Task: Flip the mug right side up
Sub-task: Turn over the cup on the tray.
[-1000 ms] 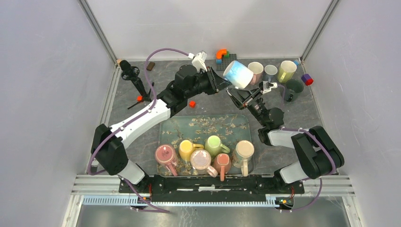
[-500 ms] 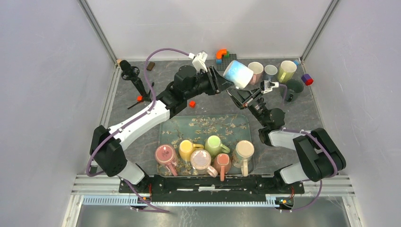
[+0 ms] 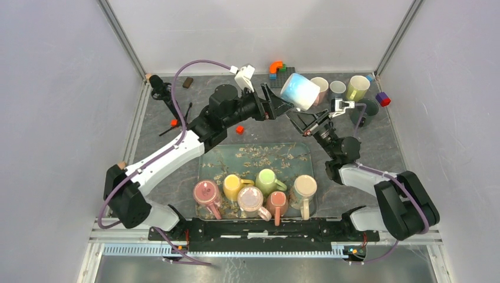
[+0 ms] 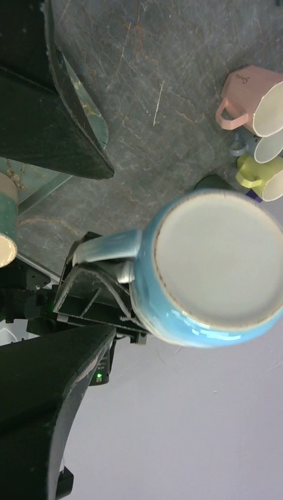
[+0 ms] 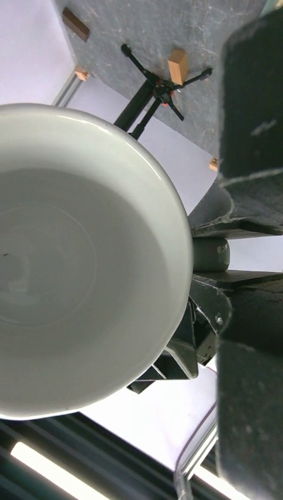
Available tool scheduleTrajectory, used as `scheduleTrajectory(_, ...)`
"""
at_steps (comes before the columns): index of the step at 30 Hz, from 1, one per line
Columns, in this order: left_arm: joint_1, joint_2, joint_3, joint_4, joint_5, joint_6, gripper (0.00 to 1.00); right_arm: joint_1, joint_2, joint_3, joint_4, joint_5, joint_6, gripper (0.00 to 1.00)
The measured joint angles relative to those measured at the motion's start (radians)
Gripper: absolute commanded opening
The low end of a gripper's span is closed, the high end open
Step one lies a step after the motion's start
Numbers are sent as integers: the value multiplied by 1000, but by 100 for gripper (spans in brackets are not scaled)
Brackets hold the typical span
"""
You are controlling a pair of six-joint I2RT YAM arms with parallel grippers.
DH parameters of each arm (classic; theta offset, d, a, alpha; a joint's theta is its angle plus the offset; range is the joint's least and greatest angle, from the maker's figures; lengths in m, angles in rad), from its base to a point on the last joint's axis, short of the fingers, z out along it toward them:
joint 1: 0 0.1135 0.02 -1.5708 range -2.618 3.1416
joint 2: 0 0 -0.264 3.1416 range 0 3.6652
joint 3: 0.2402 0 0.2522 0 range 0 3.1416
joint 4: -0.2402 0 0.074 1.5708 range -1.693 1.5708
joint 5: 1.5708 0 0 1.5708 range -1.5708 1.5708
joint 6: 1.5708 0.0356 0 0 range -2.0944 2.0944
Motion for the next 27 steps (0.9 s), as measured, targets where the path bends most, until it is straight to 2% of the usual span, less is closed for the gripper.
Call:
scheduleTrajectory(4,0,-42,-20,-5,-19,24,100,0,-54,0,-34,-19,-70,0)
scheduleTrajectory(9,0,-104,-79,-5,-45,39,100,0,-106,4,-198,-42,-185,0)
scheduleTrajectory(17,0,-158,-159,-21,-55,62,100,-21,-167,57,-592,-45,-393,0)
scheduleTrajectory(27,0,-169,-178,-103,-5,98,100,-142,-237,180,-1106,9,-669,0)
